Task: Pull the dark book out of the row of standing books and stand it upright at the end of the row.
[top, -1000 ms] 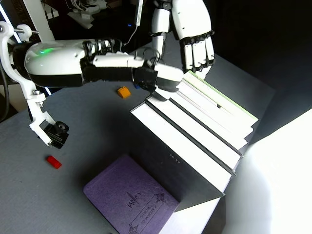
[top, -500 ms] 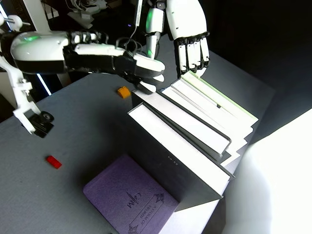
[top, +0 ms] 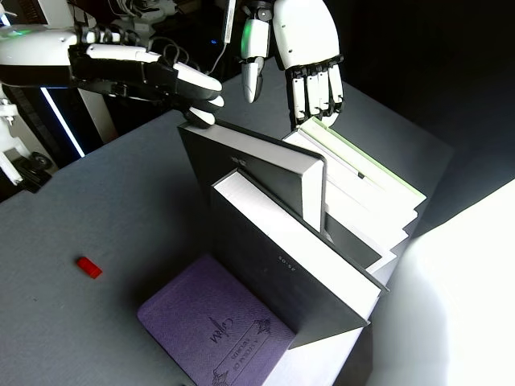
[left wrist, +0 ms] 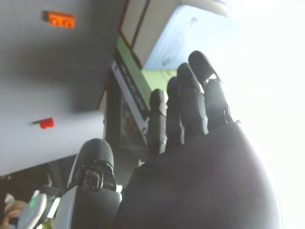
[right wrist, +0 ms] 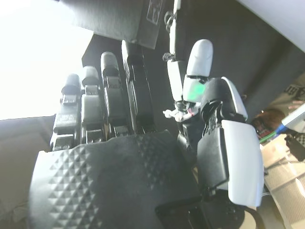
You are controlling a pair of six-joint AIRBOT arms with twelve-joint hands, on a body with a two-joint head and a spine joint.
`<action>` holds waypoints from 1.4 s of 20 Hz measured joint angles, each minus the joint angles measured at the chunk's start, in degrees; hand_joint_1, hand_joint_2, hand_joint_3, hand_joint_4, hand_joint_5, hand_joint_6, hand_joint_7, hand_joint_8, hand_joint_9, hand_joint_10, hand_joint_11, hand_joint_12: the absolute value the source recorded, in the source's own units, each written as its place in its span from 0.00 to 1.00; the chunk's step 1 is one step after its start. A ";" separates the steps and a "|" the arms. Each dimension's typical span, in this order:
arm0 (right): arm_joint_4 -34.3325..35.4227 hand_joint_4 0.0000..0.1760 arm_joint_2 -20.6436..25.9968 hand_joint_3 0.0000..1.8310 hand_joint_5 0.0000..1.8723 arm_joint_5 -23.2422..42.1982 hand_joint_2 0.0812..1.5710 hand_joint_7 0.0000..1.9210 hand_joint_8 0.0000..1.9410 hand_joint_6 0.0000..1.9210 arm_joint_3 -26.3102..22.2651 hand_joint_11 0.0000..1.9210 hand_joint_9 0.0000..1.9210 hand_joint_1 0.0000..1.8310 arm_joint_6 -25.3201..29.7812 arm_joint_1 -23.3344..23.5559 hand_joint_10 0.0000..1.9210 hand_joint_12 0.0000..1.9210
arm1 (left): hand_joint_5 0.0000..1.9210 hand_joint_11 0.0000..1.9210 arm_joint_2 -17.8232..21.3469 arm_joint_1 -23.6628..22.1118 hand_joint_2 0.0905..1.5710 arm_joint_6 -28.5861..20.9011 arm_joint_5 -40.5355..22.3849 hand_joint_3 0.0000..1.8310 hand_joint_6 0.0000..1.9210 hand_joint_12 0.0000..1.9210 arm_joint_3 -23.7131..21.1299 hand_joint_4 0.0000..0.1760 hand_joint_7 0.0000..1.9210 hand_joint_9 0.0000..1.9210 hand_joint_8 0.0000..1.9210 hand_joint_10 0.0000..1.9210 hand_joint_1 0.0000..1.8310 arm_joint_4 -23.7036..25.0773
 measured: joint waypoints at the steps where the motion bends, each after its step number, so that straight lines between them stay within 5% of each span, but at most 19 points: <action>1: 0.15 0.00 0.31 0.00 0.40 -0.17 0.72 0.17 0.00 0.00 -0.31 0.00 0.07 0.00 -0.13 0.00 0.00 0.11 | 0.11 0.00 0.00 0.07 0.84 0.00 -0.07 0.00 0.00 0.43 0.00 0.23 0.10 0.11 0.00 0.00 0.00 0.00; 28: 7.19 0.00 3.34 0.00 0.42 -6.21 0.72 0.19 0.00 0.00 -5.01 0.00 0.09 0.00 -5.68 -8.55 0.00 0.15 | 0.09 0.00 0.07 0.72 0.86 0.02 -0.48 0.00 0.00 0.42 -0.02 0.17 0.08 0.10 0.00 0.00 0.00 -0.02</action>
